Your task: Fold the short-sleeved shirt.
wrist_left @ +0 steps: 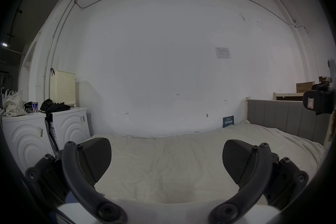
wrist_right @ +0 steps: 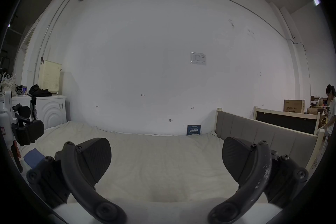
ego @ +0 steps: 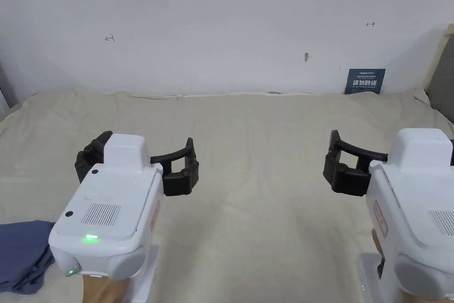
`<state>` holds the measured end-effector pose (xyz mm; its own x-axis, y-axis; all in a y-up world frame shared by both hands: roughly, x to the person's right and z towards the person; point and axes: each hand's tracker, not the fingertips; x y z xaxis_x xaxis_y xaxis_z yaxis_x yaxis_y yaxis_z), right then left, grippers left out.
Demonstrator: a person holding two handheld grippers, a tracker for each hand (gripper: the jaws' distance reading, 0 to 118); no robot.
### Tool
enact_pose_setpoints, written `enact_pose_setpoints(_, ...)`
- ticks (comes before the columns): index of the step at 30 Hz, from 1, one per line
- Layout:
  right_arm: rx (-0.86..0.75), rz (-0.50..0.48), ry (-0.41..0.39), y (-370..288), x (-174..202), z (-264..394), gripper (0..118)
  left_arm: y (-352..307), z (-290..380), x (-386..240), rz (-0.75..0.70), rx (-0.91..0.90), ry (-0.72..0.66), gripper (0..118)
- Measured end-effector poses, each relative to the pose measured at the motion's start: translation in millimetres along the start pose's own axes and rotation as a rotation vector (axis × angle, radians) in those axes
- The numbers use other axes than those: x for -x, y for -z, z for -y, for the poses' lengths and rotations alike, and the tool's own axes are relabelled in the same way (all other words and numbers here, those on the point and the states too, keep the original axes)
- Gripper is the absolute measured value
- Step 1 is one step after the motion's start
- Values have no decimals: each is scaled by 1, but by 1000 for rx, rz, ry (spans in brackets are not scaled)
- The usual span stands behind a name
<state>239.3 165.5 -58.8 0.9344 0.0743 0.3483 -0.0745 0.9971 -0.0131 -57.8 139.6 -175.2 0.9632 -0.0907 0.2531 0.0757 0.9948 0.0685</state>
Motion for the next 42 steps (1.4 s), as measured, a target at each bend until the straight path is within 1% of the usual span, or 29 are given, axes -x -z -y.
enact_pose_setpoints(42,-10,-9,-2,-7,0,-3,118,-8,1,3,-13,-10,-12,118)
